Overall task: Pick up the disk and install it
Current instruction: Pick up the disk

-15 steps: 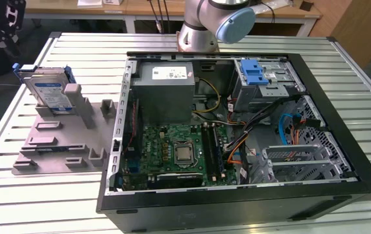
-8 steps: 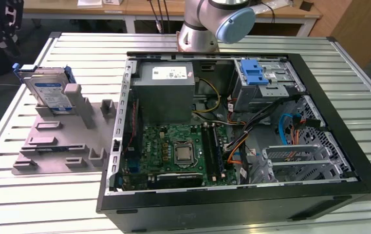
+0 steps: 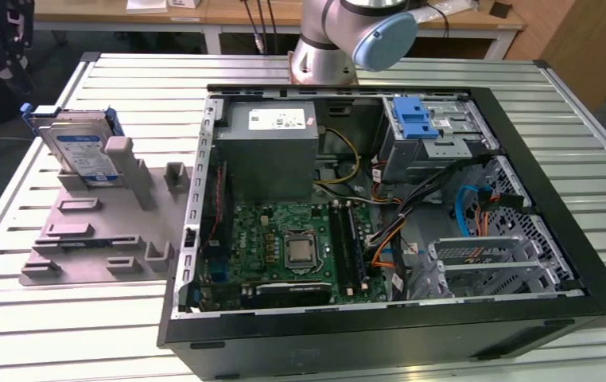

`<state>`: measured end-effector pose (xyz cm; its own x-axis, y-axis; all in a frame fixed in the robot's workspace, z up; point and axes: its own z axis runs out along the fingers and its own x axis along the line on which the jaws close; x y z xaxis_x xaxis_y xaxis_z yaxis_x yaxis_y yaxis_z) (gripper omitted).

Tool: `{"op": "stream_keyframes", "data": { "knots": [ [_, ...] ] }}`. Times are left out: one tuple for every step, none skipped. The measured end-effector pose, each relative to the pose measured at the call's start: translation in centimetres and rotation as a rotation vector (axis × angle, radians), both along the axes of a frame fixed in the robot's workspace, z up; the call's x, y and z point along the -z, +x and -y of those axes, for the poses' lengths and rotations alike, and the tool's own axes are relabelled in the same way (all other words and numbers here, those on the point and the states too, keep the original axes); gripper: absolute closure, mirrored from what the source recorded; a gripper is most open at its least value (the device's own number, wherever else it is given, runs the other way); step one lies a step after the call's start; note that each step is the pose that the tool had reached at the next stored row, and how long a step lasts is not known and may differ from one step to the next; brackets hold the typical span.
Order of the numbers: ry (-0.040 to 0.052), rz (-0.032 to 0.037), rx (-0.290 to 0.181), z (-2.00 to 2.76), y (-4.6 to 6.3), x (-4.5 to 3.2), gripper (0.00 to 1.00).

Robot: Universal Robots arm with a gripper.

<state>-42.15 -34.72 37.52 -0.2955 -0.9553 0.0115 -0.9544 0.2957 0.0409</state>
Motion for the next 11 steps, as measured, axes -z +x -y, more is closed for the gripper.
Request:
{"op": "stream_keyframes", "data": {
  "knots": [
    [0.0,0.0003,-0.013,0.0,0.0,0.0,0.89],
    [0.0,0.0007,-0.026,0.0,0.0,0.01,0.89],
    [0.0,0.0013,-0.04,0.0,0.0,0.01,0.89],
    [0.0,0.0016,-0.053,0.0,0.0,0.01,0.89],
    [0.0001,0.002,-0.067,0.0,0.0,0.01,0.89],
    [0.0001,0.0025,-0.082,0.0,0.0,0.02,0.89],
    [0.0001,0.0031,-0.096,0.0,0.0,0.02,0.89],
    [0.0001,0.0039,-0.109,0.0,0.0,0.02,0.89],
    [-0.0001,0.0057,-0.119,0.0,0.0,0.03,0.89],
    [-0.0002,0.0102,-0.125,0.0,0.0,0.06,0.89],
    [-0.0006,0.0162,-0.13,-0.01,-0.01,0.08,0.89]
  ]
}}
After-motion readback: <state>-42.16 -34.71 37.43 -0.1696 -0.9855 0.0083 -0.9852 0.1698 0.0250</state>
